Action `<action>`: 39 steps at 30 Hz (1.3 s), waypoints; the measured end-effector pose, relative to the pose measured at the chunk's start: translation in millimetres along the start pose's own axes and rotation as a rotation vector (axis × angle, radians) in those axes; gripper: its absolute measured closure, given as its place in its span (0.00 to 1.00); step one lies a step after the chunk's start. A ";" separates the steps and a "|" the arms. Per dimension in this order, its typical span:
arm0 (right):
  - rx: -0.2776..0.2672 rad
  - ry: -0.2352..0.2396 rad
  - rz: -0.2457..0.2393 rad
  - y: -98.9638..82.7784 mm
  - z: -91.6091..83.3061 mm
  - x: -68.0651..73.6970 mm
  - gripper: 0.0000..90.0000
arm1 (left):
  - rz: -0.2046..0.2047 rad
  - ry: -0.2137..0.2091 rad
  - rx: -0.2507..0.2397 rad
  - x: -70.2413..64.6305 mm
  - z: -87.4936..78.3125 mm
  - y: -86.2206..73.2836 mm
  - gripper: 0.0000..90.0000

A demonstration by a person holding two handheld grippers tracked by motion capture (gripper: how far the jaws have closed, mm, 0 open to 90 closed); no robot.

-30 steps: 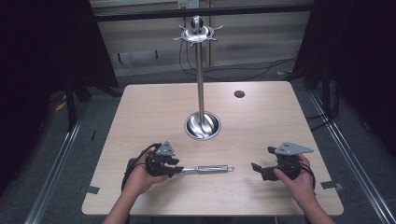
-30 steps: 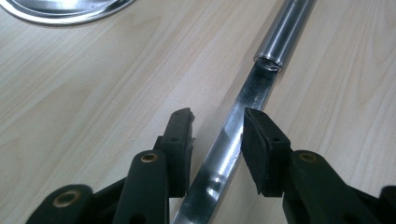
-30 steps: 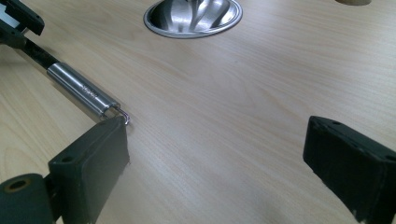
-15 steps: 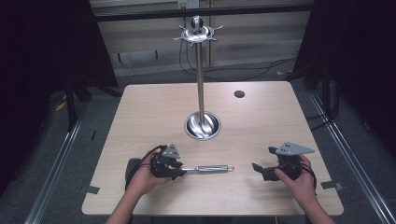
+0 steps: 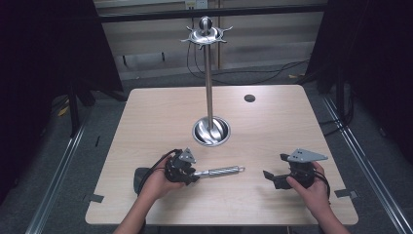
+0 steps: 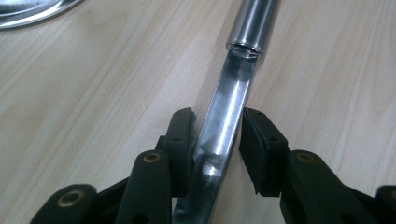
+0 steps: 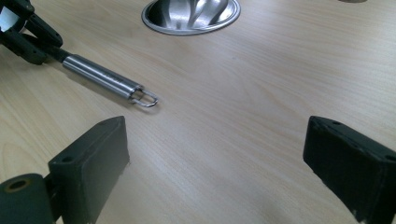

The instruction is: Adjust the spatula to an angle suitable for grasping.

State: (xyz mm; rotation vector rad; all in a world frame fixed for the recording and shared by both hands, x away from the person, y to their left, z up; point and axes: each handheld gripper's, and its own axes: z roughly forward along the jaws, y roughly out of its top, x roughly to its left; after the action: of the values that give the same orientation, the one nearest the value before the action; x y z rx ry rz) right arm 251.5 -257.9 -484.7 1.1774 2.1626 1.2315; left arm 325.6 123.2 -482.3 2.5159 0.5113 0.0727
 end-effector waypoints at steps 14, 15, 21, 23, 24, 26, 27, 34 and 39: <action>0.003 -0.005 0.007 -1.4 -1.7 -2.4 0.07 | -0.024 -0.003 0.019 3.4 -2.8 -1.0 0.75; 0.003 -0.004 0.008 -1.4 -1.9 -2.4 0.07 | -0.022 -0.001 0.023 4.5 -4.6 -3.1 0.74; -0.001 -0.005 0.002 -0.6 -1.4 -0.5 0.07 | -0.004 0.012 0.055 3.6 -11.0 -9.5 0.74; 0.002 -0.004 0.004 -0.6 -1.1 -0.5 0.07 | -0.009 0.000 0.058 3.1 -10.6 -8.3 0.77; 0.004 -0.004 0.004 -0.7 -0.6 0.0 0.07 | -0.001 0.002 0.071 2.5 -10.5 -6.8 0.80; 0.003 -0.001 -0.001 -0.7 -0.6 0.0 0.07 | 0.027 -0.009 0.074 3.3 -9.9 -5.4 0.82; 0.004 -0.001 0.001 -0.8 -0.7 0.1 0.07 | 0.022 -0.002 0.077 1.4 -9.0 -3.6 0.83; 0.005 -0.002 0.007 -1.6 -0.2 -2.8 0.07 | 0.025 0.031 0.073 -2.6 -7.3 -1.1 0.84; 0.003 -0.002 0.007 -1.4 -0.7 -2.5 0.07 | 0.003 0.044 0.030 -4.2 -8.6 0.6 0.84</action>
State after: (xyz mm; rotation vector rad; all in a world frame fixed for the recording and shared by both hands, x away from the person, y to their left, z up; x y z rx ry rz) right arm 251.8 -260.7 -485.7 1.1883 2.1615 1.2297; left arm 320.5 125.7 -474.5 2.5493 0.5295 0.1226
